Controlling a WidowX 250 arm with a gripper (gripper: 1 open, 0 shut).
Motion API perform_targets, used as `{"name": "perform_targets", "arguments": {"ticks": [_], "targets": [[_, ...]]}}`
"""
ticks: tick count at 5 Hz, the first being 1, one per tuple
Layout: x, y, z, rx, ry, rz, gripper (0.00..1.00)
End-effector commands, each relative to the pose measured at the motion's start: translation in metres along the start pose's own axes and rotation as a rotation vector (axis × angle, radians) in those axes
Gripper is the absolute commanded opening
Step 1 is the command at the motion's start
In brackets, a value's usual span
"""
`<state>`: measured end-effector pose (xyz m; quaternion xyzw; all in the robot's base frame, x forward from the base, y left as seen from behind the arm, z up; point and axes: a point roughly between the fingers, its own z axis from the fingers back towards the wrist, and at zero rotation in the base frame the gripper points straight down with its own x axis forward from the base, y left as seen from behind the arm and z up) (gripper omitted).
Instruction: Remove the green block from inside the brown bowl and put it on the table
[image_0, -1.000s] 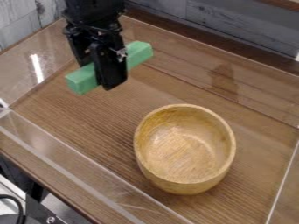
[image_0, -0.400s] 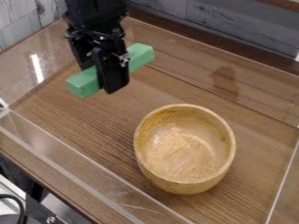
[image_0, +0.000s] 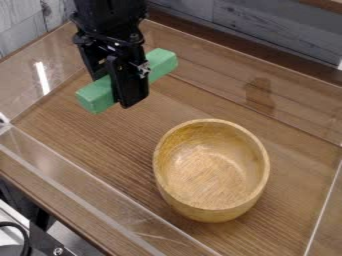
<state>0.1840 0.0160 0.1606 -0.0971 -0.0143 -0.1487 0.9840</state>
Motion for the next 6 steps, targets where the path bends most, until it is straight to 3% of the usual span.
{"name": "perform_targets", "arguments": {"ticks": [1, 3, 6], "targets": [[-0.003, 0.014, 0.000, 0.022, -0.038, -0.006, 0.00], [-0.012, 0.051, -0.005, 0.037, -0.058, 0.025, 0.00], [-0.008, 0.078, -0.021, 0.070, -0.063, 0.082, 0.00]]}}
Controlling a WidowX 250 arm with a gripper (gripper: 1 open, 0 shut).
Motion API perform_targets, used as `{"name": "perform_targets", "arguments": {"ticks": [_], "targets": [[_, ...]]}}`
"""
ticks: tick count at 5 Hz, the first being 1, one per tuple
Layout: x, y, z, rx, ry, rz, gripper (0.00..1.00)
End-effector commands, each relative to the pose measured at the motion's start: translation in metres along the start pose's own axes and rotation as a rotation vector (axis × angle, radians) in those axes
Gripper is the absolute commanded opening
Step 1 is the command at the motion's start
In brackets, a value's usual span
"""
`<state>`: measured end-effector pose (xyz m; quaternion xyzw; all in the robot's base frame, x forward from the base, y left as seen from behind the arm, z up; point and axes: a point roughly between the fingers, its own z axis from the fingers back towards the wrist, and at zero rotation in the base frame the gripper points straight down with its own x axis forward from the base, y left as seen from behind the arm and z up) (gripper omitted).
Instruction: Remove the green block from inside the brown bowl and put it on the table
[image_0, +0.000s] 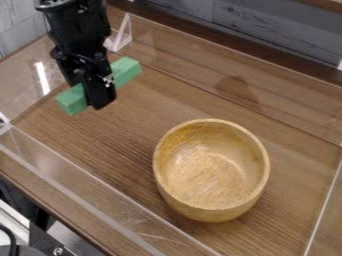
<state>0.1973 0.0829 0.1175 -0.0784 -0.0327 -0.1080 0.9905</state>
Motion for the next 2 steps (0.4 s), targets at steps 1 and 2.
{"name": "perform_targets", "arguments": {"ticks": [1, 2], "targets": [[0.0039, 0.0066, 0.0055, 0.034, -0.022, 0.028, 0.00], [0.0057, 0.0066, 0.0081, 0.041, -0.018, 0.051, 0.00]]}}
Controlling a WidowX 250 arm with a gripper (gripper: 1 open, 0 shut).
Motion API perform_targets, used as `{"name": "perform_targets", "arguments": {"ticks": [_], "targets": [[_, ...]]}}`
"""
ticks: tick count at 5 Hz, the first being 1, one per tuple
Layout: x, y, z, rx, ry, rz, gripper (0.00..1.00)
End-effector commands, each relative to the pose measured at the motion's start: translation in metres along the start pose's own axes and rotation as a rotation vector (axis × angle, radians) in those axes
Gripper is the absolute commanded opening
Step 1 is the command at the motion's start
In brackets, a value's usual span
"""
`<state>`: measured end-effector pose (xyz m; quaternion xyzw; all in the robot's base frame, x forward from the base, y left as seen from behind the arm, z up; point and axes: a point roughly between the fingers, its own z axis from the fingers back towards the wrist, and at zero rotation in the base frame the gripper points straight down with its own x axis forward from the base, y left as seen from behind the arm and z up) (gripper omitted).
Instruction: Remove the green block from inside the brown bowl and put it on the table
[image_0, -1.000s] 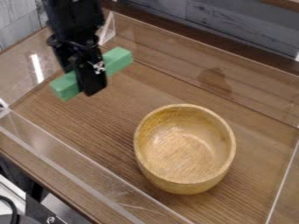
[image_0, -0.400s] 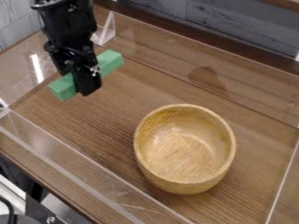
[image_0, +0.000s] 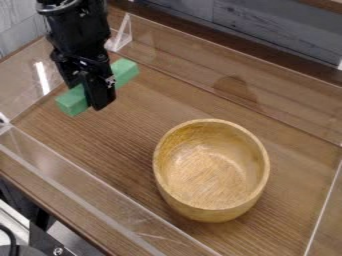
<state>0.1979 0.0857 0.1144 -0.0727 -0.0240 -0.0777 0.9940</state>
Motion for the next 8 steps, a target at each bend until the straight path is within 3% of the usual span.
{"name": "perform_targets", "arguments": {"ticks": [1, 5, 8], "targets": [[0.008, 0.003, 0.015, 0.036, -0.032, 0.012, 0.00], [0.011, 0.005, 0.028, 0.074, -0.042, 0.065, 0.00], [0.010, 0.008, 0.011, 0.094, -0.037, 0.073, 0.00]]}}
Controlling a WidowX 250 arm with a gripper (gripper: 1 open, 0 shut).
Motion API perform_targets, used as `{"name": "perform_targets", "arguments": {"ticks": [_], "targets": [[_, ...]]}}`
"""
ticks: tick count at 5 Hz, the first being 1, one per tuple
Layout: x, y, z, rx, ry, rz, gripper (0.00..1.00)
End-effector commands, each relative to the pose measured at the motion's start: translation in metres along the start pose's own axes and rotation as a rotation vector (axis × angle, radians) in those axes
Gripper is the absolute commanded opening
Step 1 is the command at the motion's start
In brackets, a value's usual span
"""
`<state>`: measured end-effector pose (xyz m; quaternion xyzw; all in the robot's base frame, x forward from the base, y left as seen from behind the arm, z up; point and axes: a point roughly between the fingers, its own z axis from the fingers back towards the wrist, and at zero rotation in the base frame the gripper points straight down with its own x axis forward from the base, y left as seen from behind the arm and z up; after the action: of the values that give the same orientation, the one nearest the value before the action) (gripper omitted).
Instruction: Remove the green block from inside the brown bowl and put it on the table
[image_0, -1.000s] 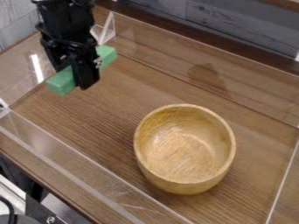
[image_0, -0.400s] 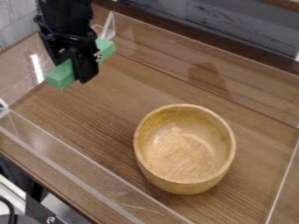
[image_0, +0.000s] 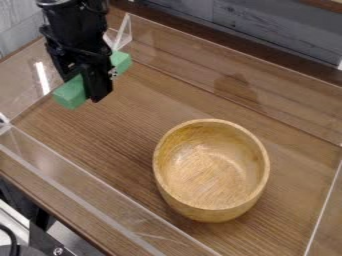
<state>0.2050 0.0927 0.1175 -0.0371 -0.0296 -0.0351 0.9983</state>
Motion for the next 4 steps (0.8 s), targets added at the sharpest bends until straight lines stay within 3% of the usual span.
{"name": "perform_targets", "arguments": {"ticks": [1, 4], "targets": [[0.004, 0.002, 0.012, 0.026, -0.029, 0.003, 0.00], [0.007, 0.000, 0.025, 0.048, -0.041, 0.041, 0.00]]}}
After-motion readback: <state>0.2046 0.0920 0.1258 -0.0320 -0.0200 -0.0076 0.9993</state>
